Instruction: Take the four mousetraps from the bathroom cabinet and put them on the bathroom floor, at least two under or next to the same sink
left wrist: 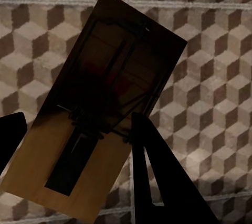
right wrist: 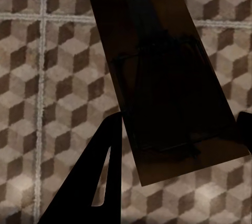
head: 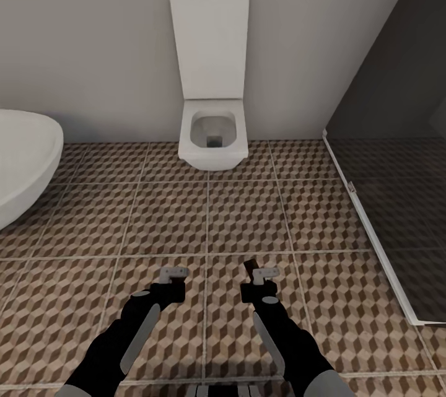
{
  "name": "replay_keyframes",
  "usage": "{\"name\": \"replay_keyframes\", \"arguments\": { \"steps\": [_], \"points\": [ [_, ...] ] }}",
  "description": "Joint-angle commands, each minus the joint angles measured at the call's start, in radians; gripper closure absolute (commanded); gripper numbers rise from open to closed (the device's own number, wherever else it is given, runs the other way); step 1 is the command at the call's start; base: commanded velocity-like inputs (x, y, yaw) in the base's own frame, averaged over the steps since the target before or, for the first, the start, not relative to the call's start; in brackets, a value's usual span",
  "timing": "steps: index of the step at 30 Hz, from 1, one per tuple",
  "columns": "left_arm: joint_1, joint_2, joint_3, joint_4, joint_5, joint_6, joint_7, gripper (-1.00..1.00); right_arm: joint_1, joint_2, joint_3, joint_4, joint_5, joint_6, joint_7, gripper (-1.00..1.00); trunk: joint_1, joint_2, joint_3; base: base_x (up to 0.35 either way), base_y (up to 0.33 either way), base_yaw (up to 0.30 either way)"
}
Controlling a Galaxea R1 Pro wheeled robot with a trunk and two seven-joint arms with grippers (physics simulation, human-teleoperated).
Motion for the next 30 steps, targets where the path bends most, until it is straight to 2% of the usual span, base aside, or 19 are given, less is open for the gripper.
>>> {"name": "replay_keyframes", "arguments": {
  "steps": [1,30],
  "points": [
    [-0.001,0.001,-0.003,-0.001,0.011,0.003,0.009,1.00,-0.001,-0.001,0.004,-0.003,-0.012,0.002,-0.010,1.00,0.004,-0.008,-0.004,0.000,0.000,0.000],
    [-0.001,0.001,-0.003,-0.003,0.011,0.003,0.009,1.00,-0.001,-0.001,0.004,-0.011,-0.012,0.002,-0.010,1.00,0.115,-0.211,-0.095,0.000,0.000,0.000]
  ]
}}
